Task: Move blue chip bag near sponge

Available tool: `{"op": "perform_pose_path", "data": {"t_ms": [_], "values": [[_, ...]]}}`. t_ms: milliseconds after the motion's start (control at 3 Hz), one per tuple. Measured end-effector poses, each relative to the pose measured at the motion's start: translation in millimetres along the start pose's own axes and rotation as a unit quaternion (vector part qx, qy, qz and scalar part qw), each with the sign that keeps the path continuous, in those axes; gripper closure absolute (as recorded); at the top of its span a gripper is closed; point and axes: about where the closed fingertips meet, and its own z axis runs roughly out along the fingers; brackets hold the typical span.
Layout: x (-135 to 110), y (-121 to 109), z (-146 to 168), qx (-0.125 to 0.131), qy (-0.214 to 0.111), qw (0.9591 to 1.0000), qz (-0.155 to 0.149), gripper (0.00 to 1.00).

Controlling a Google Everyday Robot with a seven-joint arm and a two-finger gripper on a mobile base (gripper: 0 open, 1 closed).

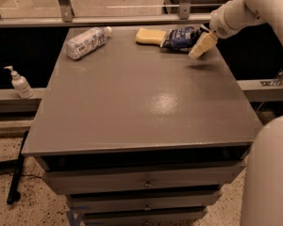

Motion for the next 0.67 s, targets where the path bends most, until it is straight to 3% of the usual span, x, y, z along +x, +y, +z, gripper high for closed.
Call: {"op": "perform_pose_path", "data": {"t_ms": [333,667], "values": [[6,4,-34,-0.007,-0.035,0.999,0.026,0.0],[23,16,-78,-0.028,-0.09,0.9945,0.046,0.0]]}}
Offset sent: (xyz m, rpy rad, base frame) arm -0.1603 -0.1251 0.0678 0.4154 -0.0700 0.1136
